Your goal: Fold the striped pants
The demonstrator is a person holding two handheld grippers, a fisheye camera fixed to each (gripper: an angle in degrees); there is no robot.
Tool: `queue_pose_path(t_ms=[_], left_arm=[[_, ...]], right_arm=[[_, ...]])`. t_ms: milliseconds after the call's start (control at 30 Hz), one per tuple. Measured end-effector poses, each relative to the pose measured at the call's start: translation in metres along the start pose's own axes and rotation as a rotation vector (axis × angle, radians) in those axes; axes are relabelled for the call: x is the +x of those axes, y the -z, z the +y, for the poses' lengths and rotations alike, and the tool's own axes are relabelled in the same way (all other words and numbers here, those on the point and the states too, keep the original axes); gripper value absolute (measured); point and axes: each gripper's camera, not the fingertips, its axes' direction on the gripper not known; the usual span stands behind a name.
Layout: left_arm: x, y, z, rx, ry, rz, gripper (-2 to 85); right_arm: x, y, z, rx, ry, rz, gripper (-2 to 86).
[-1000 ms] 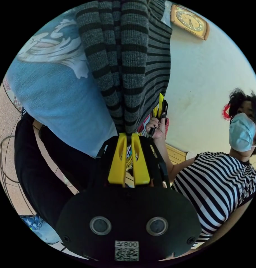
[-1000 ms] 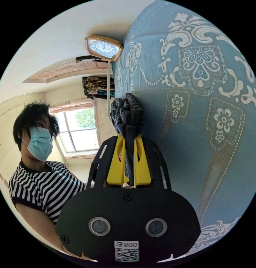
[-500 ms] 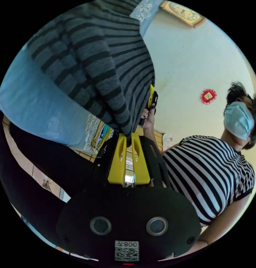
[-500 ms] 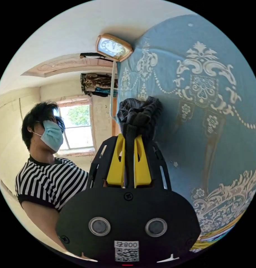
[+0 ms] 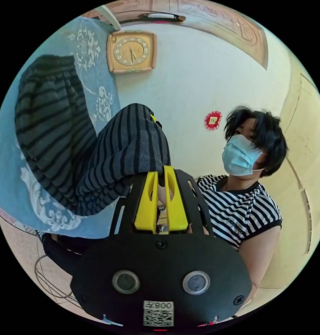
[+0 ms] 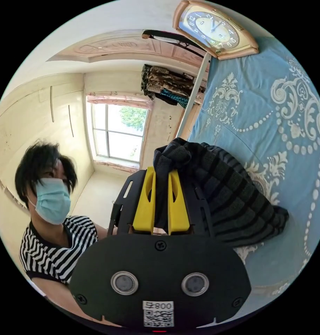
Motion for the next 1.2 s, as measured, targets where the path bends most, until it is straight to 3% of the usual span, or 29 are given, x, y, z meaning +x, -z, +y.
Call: queue_pose_path(t_ms=[233,533,800,1000,1200], left_arm=[[-0.002,0.068,-0.031,0.175,0.058,-0.120,4.4],[-0.002,0.079,-0.049,0.278,0.107,-0.155,5.2],[-0.001,0.060,-0.019,0.453,0.200,-0.084,6.7],[0.014,0.023,-0.018,0.506,0.256,-0.053,7.0],[0.057,-0.019,-0.037,0.390,0.280,-0.304,6.8]], right_arm=[[0.049,-0.093,-0.073,-0.073,-0.082,0.094,6.2],[0.090,-0.151,-0.109,-0.060,-0.182,0.106,7.3],[0.074,-0.168,-0.115,-0.026,-0.015,0.030,1.1],[0.058,-0.224,-0.105,-0.289,0.133,0.075,0.1],[0.064,-0.276,-0.110,-0.417,0.186,0.180,0.0]])
